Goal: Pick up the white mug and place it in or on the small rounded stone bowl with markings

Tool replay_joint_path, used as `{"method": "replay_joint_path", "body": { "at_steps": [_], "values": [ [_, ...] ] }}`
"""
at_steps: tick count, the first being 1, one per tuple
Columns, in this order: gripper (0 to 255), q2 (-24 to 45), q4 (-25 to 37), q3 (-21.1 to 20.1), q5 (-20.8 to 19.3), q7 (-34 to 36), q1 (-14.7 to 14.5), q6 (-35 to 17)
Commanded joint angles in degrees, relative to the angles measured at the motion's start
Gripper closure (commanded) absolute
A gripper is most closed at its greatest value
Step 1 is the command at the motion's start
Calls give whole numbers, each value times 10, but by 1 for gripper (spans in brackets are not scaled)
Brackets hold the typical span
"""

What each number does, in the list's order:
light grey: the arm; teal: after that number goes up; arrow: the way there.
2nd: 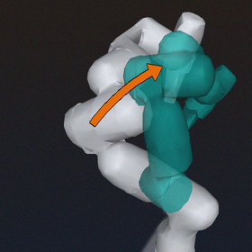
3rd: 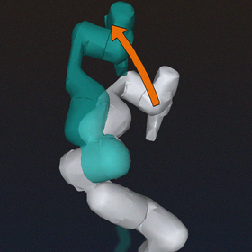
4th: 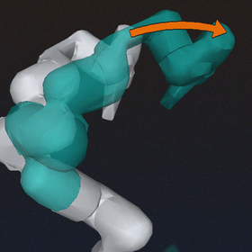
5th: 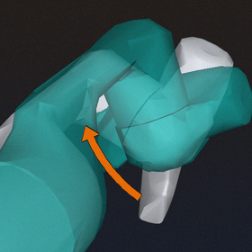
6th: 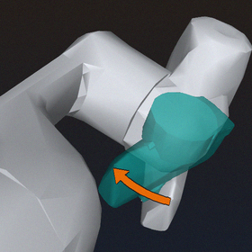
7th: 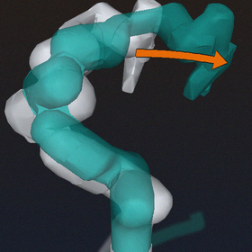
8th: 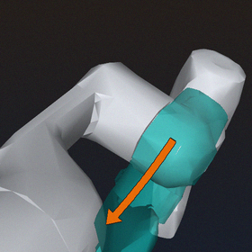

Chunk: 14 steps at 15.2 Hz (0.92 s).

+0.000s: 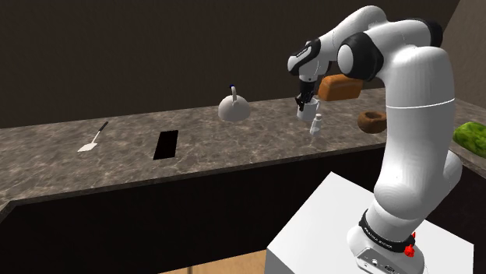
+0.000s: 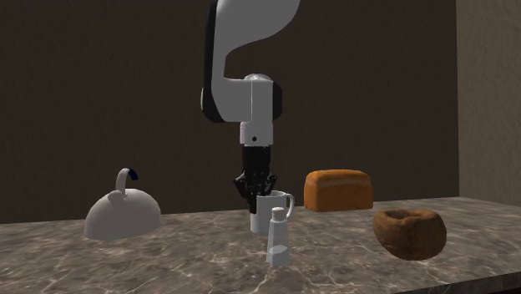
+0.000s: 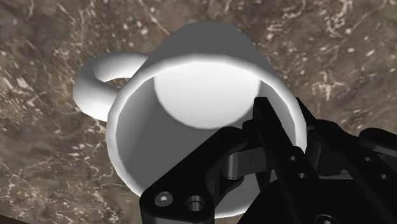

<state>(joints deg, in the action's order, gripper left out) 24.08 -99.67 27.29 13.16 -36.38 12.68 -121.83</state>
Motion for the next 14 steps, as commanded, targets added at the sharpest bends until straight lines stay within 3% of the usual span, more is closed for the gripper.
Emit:
{"method": "replay_joint_path", "body": {
  "at_steps": [1,14],
  "values": [
    [255,-9,3,3,-5,2,-1,11],
    [255,-42,60,12,-26,17,-5,97]
  ]
}}
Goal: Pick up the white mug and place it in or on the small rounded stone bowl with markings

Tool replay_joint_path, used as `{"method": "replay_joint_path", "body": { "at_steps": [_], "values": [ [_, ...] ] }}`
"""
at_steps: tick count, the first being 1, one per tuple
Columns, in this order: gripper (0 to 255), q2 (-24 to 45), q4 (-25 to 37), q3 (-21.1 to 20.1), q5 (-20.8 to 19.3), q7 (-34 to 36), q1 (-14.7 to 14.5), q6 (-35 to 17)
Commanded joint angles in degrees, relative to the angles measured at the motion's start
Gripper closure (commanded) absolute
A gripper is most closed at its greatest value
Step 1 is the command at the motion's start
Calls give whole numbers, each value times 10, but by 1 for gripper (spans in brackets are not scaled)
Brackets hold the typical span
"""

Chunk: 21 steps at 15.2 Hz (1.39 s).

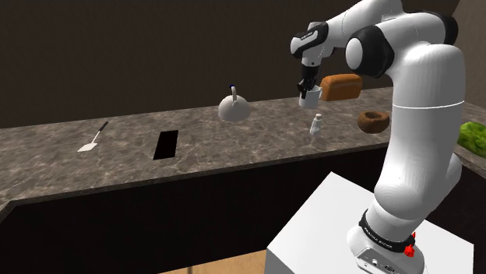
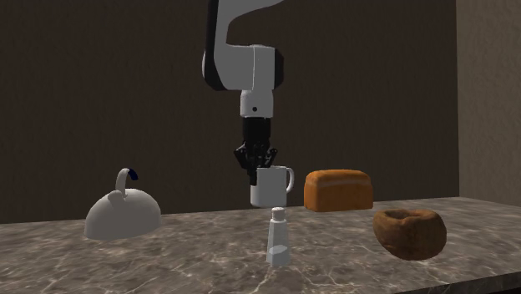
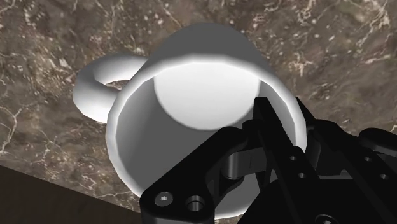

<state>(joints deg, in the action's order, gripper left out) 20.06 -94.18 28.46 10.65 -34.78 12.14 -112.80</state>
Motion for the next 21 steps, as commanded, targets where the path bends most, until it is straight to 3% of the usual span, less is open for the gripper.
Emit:
{"method": "replay_joint_path", "body": {
  "at_steps": [1,16,21],
  "values": [
    [255,-3,11,1,-2,2,0,13],
    [255,-14,109,6,-11,10,6,120],
    [255,-83,24,28,-39,-29,17,99]
  ]
}}
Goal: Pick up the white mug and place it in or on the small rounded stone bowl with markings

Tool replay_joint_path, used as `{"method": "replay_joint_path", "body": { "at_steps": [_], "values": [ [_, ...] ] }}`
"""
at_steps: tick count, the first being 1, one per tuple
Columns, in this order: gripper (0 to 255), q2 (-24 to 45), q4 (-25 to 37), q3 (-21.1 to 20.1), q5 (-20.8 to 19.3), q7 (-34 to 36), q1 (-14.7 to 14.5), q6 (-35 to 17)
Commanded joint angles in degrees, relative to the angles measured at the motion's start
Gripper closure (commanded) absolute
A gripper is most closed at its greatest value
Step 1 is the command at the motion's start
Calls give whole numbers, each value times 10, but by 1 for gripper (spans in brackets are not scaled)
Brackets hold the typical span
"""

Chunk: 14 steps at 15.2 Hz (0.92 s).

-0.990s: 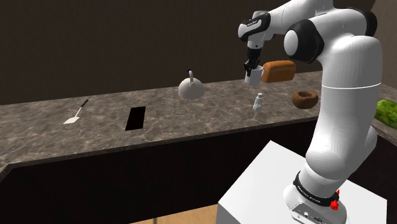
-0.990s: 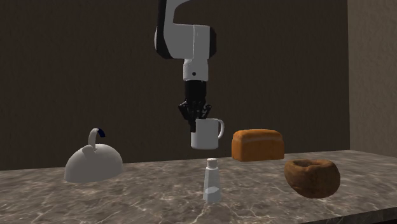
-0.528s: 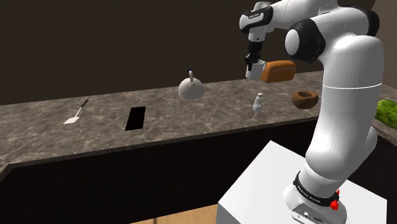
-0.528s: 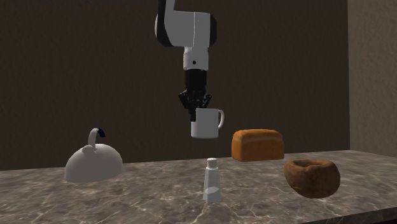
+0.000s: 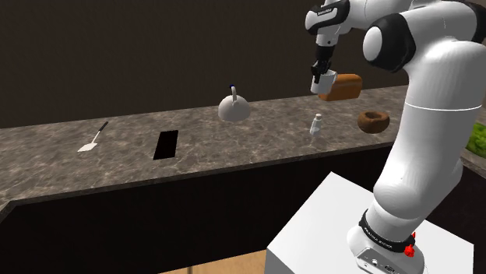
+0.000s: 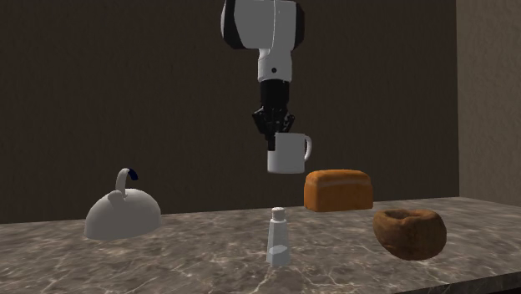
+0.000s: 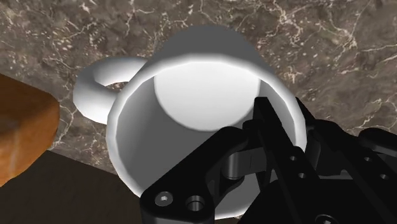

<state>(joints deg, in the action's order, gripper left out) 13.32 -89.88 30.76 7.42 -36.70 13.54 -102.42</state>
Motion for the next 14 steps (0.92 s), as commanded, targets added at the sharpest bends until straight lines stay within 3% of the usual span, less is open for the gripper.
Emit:
{"method": "replay_joint_path", "body": {
  "at_steps": [1,14],
  "values": [
    [255,-28,-32,10,-12,-17,6,-8],
    [255,-142,-140,74,-72,-137,69,-17]
  ]
}}
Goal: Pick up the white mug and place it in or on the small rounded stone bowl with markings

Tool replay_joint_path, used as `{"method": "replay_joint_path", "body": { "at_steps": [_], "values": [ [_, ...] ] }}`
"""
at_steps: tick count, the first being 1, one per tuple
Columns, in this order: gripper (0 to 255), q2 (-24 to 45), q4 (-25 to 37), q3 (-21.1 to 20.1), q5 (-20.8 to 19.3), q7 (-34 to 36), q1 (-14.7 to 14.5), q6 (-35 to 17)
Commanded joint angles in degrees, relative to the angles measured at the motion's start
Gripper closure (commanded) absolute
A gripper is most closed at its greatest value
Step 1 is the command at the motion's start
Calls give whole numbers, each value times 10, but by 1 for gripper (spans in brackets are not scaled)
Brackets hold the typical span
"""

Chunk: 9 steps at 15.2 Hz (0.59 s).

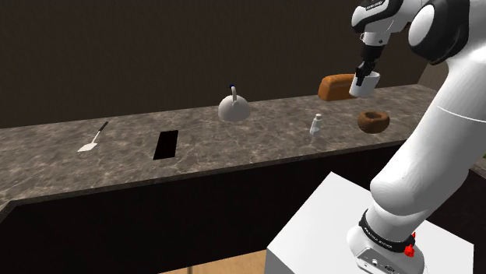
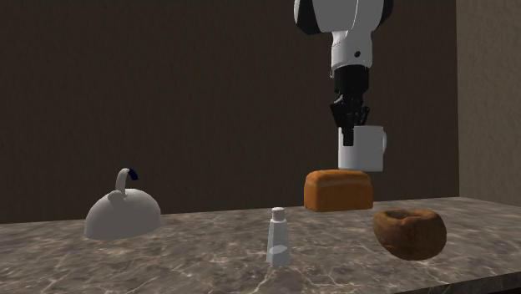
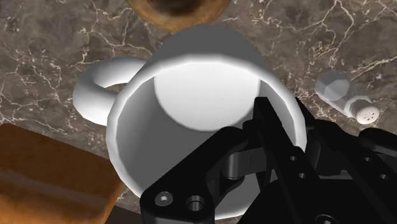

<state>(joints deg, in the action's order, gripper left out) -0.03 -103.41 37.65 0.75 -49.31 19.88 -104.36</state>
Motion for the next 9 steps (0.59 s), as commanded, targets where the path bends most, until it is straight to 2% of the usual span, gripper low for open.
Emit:
{"method": "replay_joint_path", "body": {
  "at_steps": [1,7,9],
  "values": [
    [255,-13,-8,11,-8,-22,11,3],
    [255,-30,-12,51,-19,-95,48,11],
    [255,-29,-27,52,-19,-96,48,-5]
  ]
}}
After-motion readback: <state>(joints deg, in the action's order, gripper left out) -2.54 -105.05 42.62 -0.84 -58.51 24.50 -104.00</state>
